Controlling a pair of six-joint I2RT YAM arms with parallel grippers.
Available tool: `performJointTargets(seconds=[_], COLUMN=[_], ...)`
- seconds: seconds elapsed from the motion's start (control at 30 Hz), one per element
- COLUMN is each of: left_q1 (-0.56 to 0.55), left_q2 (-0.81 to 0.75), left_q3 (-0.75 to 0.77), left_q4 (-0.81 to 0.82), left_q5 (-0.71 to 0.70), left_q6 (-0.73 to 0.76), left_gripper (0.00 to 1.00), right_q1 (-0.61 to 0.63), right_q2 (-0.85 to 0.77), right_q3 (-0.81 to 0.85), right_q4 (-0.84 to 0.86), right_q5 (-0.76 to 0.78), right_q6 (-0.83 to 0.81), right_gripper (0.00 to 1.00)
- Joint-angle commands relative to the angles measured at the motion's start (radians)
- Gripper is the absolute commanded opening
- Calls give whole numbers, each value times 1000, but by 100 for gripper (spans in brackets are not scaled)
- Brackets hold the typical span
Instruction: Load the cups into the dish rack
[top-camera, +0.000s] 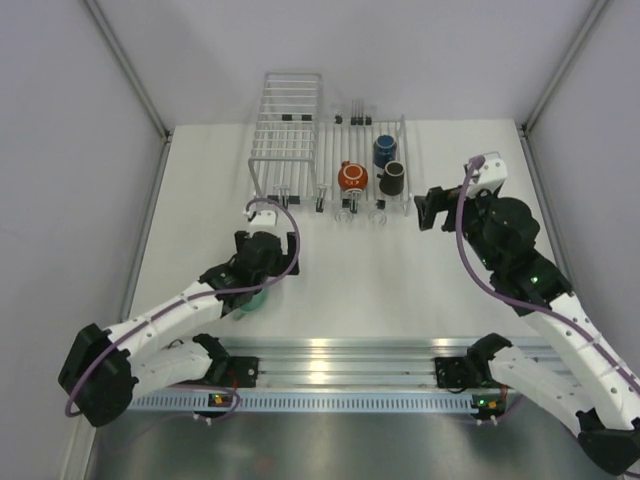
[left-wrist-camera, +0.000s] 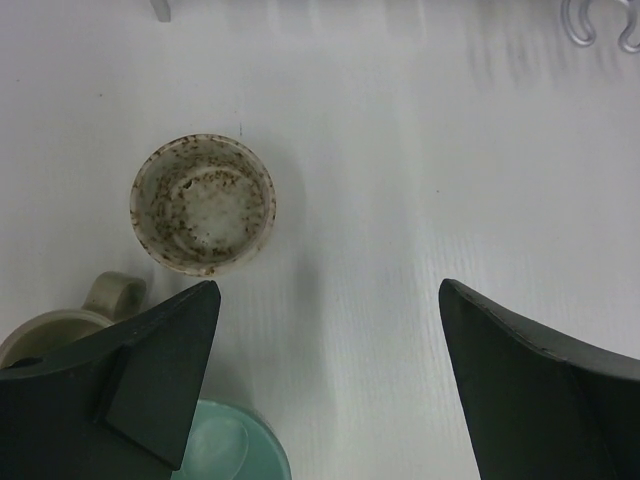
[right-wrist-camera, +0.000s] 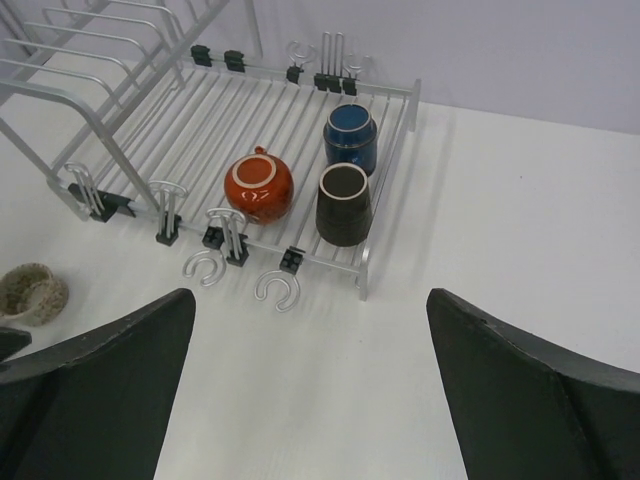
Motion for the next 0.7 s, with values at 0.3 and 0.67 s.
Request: performJointTargets(seconds=[0.3,0.67], left_q1=[83,145], left_q2=[160,304], left_q3=[0,6], left_q4=[238,330], left_q5=[47,124], left_q6=[122,110], left_gripper=[96,91], right_q1=[-6,-6], right_q2=[-102,-105], right_q3=[-30,-44], right_q4=[-40,-34], right_q5=[27,32], right_q6=[16,22], right_gripper=[99,99])
